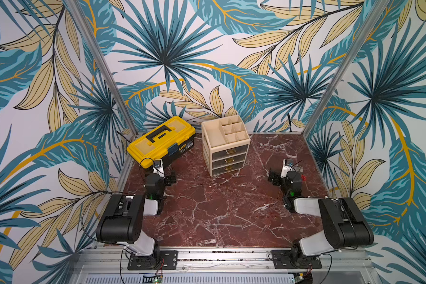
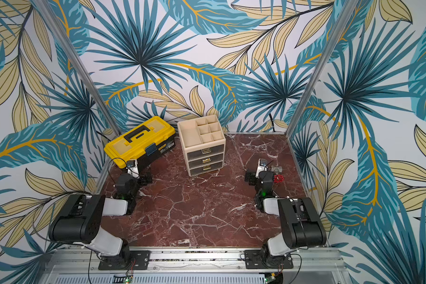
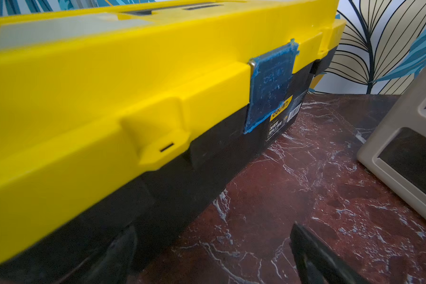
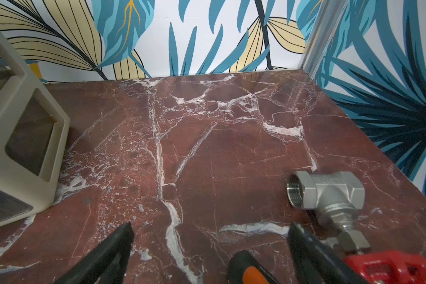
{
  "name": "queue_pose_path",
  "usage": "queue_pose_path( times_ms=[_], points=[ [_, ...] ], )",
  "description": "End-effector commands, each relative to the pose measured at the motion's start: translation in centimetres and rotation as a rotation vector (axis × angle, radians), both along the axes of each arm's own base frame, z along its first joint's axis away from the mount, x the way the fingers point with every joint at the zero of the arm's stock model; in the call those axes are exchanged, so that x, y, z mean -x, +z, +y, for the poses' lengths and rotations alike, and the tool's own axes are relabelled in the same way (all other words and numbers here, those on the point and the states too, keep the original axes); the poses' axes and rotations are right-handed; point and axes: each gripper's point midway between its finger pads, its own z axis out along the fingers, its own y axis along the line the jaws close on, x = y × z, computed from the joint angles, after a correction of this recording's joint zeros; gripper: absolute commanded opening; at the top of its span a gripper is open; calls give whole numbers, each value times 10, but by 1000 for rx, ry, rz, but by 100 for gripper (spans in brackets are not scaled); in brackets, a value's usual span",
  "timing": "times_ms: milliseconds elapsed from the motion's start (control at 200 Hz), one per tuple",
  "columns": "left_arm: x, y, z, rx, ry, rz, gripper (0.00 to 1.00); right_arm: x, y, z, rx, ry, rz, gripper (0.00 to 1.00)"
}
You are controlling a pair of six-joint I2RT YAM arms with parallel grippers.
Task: Take the mice out of the drawer
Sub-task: Open the drawer in the storage box.
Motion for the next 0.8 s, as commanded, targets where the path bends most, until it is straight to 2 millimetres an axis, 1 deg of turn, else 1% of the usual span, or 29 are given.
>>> queue_pose_path(
  times_ms=[0, 531, 636, 716, 796],
  points=[
    [-4, 9, 4, -11, 9, -34, 100, -3, 7, 0, 6, 7, -18, 99],
    [-4, 9, 5, -11, 11, -34, 100, -3, 7, 0, 5, 6, -18, 100],
    [0, 15, 3, -15, 8, -55, 100, -2, 7, 0, 7, 6, -19, 100],
    [5, 24, 3, -15, 17, -73, 100, 3, 14, 0, 13, 12, -57, 100],
    [11, 35, 1, -30, 24, -81, 100, 12, 31, -1, 20, 5, -92, 99]
  ],
)
